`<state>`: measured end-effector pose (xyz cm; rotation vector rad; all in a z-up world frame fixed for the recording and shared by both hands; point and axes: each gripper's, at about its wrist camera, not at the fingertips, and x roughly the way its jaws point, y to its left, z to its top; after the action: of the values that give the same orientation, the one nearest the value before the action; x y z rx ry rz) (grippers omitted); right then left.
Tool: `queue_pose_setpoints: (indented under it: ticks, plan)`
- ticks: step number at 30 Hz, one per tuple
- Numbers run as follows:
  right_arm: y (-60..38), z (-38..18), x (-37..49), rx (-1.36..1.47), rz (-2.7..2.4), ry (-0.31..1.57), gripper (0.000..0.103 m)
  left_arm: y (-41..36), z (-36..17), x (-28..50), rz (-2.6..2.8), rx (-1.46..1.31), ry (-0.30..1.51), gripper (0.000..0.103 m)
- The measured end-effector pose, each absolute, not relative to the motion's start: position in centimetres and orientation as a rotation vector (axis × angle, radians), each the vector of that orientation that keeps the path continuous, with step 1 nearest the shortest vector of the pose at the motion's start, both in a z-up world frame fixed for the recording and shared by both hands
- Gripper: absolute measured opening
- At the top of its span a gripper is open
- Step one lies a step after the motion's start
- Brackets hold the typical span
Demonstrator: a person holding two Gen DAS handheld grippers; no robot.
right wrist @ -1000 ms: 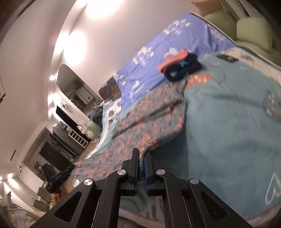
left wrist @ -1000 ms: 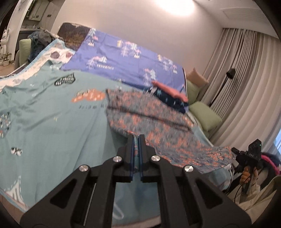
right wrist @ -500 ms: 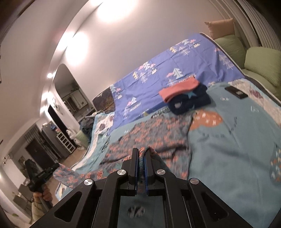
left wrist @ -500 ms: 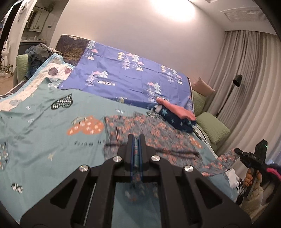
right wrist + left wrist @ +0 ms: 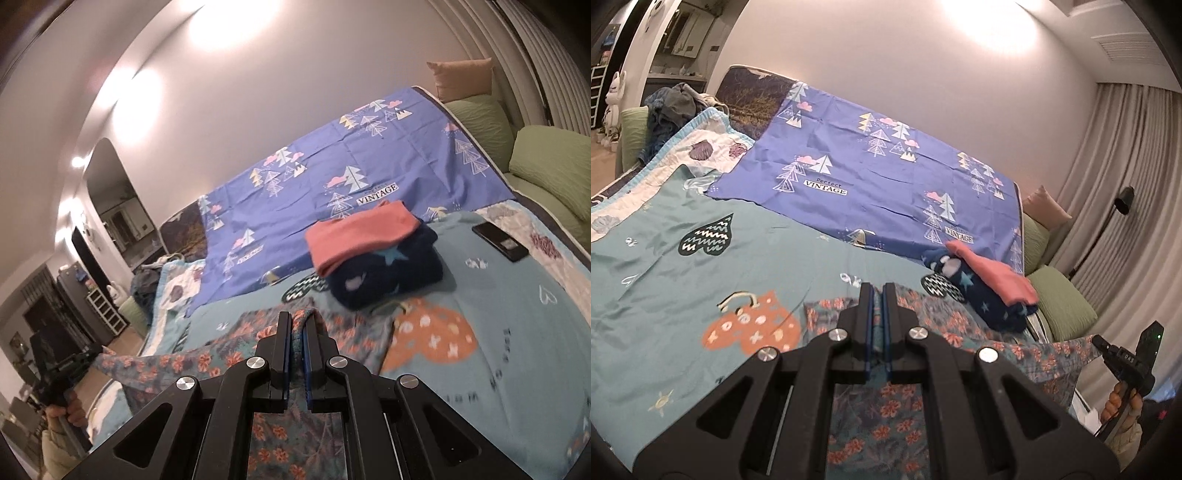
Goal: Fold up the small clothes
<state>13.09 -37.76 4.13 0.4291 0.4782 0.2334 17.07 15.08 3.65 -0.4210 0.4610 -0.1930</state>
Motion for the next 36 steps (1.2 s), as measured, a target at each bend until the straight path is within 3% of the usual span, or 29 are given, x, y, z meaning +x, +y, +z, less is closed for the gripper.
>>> queue_pose_setpoints:
  ticks: [12, 19, 27, 31, 33, 35, 36]
  plan:
    - [-37.1, 0.4, 26.0, 0.402, 0.162, 0.563, 0.004, 15.0, -0.1, 28.3, -0.163, -0.448, 0.565, 0.006]
    - [-36.6, -4.4, 31.4, 0.350, 0.062, 0.683, 0.004, 13.8, -5.1, 35.0, -0.147, -0.412, 0.683, 0.006]
    - [-37.0, -7.4, 34.2, 0.354, 0.045, 0.774, 0.005, 14.3, -9.3, 37.5, -0.115, -0.443, 0.761, 0.006]
    - [-37.5, -8.8, 34.7, 0.395, 0.047, 0.848, 0.012, 15.4, -10.1, 37.5, -0.116, -0.516, 0.796, 0.007]
    - [-38.1, -8.4, 34.2, 0.422, 0.048, 0.857, 0.018, 15.9, -9.3, 36.6, -0.127, -0.521, 0.791, 0.014]
    - [-38.8, -7.0, 32.3, 0.426, 0.049, 0.831, 0.025, 16.3, -8.2, 35.1, -0.156, -0.491, 0.793, 0.039]
    - [-39.1, -6.6, 31.5, 0.424, 0.051, 0.819, 0.030, 16.6, -7.8, 34.1, -0.172, -0.474, 0.795, 0.045]
